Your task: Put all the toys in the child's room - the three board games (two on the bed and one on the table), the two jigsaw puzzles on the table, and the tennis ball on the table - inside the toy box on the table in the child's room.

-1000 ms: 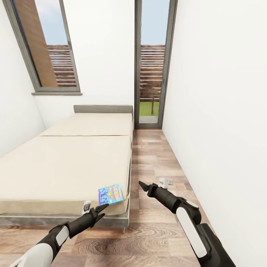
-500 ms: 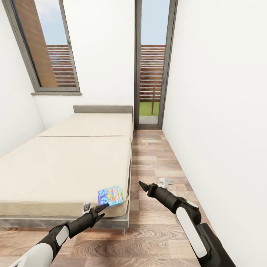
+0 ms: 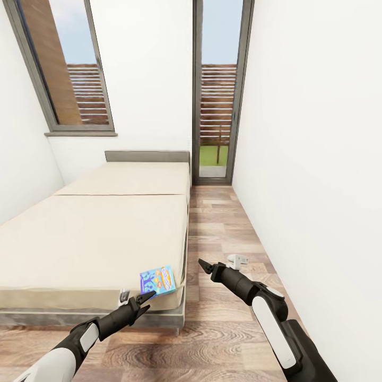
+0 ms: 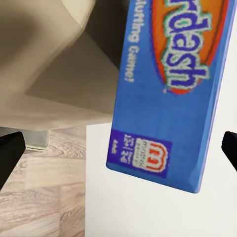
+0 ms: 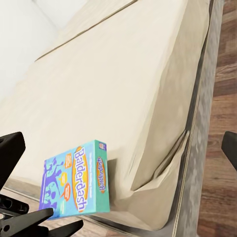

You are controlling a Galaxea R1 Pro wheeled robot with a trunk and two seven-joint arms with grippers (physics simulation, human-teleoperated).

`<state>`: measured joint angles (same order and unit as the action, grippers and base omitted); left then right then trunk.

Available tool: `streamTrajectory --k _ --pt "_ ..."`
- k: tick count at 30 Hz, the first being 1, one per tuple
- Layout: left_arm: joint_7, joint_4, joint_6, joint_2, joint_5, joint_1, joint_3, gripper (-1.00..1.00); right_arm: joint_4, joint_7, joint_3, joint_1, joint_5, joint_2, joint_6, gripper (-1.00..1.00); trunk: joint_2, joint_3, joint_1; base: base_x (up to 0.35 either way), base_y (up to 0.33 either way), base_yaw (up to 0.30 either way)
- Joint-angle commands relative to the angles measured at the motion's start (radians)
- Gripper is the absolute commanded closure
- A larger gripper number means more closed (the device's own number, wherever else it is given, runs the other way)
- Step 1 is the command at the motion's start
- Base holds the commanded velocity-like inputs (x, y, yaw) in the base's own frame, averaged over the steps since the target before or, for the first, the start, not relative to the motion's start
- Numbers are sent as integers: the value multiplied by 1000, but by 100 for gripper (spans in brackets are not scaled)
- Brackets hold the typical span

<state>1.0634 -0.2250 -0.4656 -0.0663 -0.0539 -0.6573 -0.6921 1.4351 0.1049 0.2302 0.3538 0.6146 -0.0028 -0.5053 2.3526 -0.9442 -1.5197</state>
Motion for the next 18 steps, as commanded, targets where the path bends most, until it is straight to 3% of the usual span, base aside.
streamTrajectory --k 1,18 --pt "4 0 -10 0 -6 -1 -7 -100 1 1 0 1 2 0 -4 -100 0 -1 0 0 0 0" --pt "3 0 -10 0 -6 -1 -7 -100 0 1 -1 1 2 0 -4 -100 -28 12 16 0 0 0"
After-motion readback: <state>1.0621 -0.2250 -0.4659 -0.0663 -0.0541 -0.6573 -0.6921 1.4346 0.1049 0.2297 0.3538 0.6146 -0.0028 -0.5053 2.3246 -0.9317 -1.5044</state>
